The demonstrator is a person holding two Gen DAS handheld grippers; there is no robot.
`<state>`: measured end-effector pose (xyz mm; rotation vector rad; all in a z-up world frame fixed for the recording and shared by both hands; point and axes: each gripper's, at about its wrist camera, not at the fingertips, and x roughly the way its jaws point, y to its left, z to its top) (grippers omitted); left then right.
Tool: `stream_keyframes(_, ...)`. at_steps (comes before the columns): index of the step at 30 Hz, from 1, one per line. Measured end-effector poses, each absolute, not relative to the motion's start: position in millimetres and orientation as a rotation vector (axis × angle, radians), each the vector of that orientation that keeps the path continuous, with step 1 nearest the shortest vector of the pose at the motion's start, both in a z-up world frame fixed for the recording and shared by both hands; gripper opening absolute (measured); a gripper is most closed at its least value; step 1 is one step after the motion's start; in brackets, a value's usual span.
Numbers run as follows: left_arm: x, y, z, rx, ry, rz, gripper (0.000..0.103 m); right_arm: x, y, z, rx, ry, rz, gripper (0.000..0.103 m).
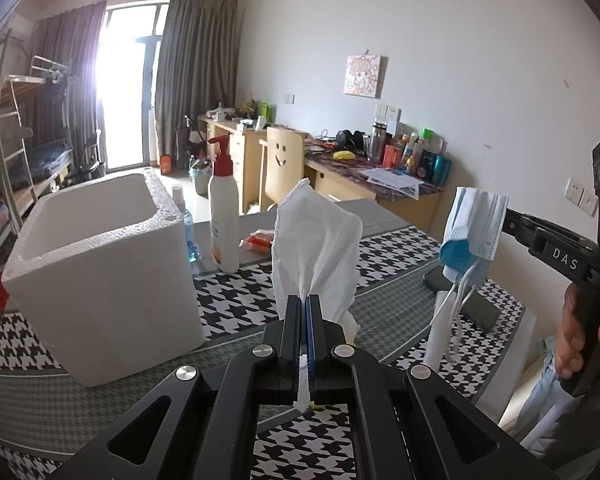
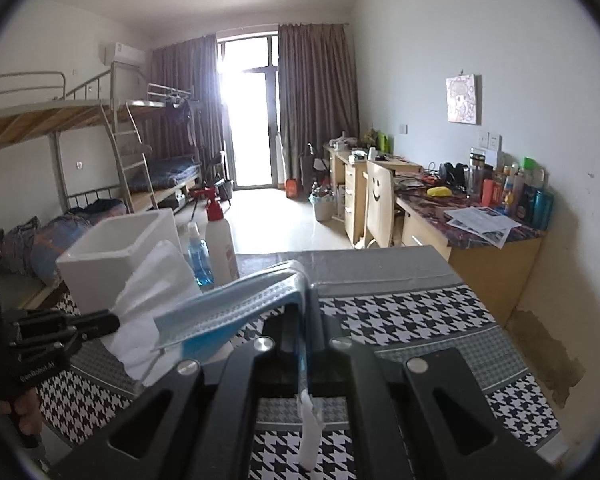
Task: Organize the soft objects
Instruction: 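Carry the tissue and sponge over the foam box while the right gripper carries the mask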
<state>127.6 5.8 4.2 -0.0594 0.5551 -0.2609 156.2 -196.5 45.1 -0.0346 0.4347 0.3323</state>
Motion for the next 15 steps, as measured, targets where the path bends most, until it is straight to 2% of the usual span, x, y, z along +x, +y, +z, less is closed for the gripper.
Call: stream_keyframes(15, 118.3, 6.6, 22.0, -0.046, 0.506, -0.258, 0.002, 152.4, -196.4, 67.1, -0.041, 0.369, 0.332, 0.004)
